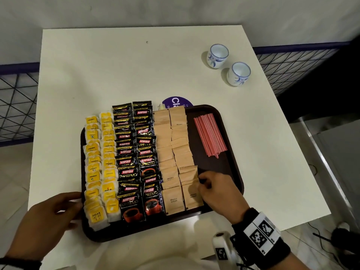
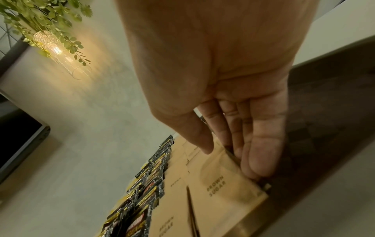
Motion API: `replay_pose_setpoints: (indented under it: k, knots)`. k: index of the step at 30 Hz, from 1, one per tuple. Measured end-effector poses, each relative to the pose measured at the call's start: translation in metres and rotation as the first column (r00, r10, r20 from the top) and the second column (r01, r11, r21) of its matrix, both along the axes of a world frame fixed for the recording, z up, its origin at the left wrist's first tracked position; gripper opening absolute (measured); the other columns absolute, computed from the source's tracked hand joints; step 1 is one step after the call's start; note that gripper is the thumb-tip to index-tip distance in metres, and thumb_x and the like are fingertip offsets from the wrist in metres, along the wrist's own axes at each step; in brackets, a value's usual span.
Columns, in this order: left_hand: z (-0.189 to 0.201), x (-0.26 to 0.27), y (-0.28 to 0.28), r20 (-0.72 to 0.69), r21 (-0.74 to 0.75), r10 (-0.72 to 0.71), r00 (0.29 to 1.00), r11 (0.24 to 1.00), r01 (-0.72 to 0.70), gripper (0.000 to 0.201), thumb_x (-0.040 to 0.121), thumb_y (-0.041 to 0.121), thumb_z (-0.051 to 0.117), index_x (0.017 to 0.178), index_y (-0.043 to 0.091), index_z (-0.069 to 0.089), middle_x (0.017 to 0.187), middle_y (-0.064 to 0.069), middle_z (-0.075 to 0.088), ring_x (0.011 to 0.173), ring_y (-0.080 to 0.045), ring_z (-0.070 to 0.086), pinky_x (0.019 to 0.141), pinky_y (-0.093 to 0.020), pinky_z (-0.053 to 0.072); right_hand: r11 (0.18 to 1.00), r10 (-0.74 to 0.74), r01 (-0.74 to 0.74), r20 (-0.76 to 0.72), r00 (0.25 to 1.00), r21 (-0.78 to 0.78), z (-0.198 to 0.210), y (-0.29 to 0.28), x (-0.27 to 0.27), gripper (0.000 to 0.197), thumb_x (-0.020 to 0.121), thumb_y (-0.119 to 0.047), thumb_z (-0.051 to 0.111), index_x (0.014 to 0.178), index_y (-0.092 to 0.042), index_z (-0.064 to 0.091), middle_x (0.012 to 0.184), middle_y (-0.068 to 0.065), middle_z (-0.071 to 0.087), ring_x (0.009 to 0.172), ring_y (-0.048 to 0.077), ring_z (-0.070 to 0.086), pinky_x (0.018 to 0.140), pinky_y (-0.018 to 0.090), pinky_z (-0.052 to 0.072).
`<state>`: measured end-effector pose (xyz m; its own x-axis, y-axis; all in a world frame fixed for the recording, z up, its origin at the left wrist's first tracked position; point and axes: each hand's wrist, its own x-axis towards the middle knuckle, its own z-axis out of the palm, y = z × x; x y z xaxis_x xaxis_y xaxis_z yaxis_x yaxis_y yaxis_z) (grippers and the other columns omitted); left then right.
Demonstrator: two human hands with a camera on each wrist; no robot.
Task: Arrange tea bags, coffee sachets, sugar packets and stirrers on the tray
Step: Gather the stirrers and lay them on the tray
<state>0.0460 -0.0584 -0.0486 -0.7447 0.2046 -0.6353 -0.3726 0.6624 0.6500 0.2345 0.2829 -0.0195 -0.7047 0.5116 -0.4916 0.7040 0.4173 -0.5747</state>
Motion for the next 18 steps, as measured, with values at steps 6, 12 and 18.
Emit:
replay_pose_setpoints:
  k: [6, 12, 18]
  knots:
    - [0.0, 0.001, 0.001, -0.005, -0.002, 0.017, 1.0, 1.0, -0.017, 0.04, 0.093, 0.011, 0.063, 0.086, 0.049, 0.071, 0.081, -0.004, 0.076, 0.074, -0.026, 0.074, 0.075, -0.048, 0.058, 0.99, -0.006, 0.01, -0.027, 1.0, 0.142, 0.004, 0.011, -0.019, 0.025, 0.092, -0.028, 0.065, 0.111, -0.012, 0.068, 0.091, -0.003, 0.068, 0.069, 0.004, 0.062, 0.06, 0.018, 0.053]
    - [0.002, 0.001, 0.004, -0.001, -0.009, 0.013, 1.0, 1.0, -0.013, 0.04, 0.092, 0.01, 0.064, 0.084, 0.049, 0.071, 0.079, -0.005, 0.075, 0.073, -0.026, 0.074, 0.074, -0.049, 0.059, 0.988, -0.015, 0.034, -0.123, 0.992, 0.151, 0.006, 0.025, -0.076, 0.023, 0.094, -0.02, 0.063, 0.111, -0.004, 0.066, 0.09, 0.002, 0.065, 0.064, -0.008, 0.048, 0.05, -0.001, 0.038]
    - [-0.002, -0.002, 0.001, 0.015, -0.025, 0.04, 0.999, 0.999, -0.039, 0.038, 0.092, 0.014, 0.065, 0.083, 0.05, 0.071, 0.078, -0.005, 0.075, 0.074, -0.029, 0.074, 0.075, -0.052, 0.058, 0.995, 0.004, 0.001, -0.048, 0.999, 0.102, 0.002, 0.034, -0.108, 0.02, 0.089, -0.007, 0.053, 0.073, -0.003, 0.062, 0.066, 0.005, 0.058, 0.059, 0.015, 0.056, 0.039, 0.01, 0.034]
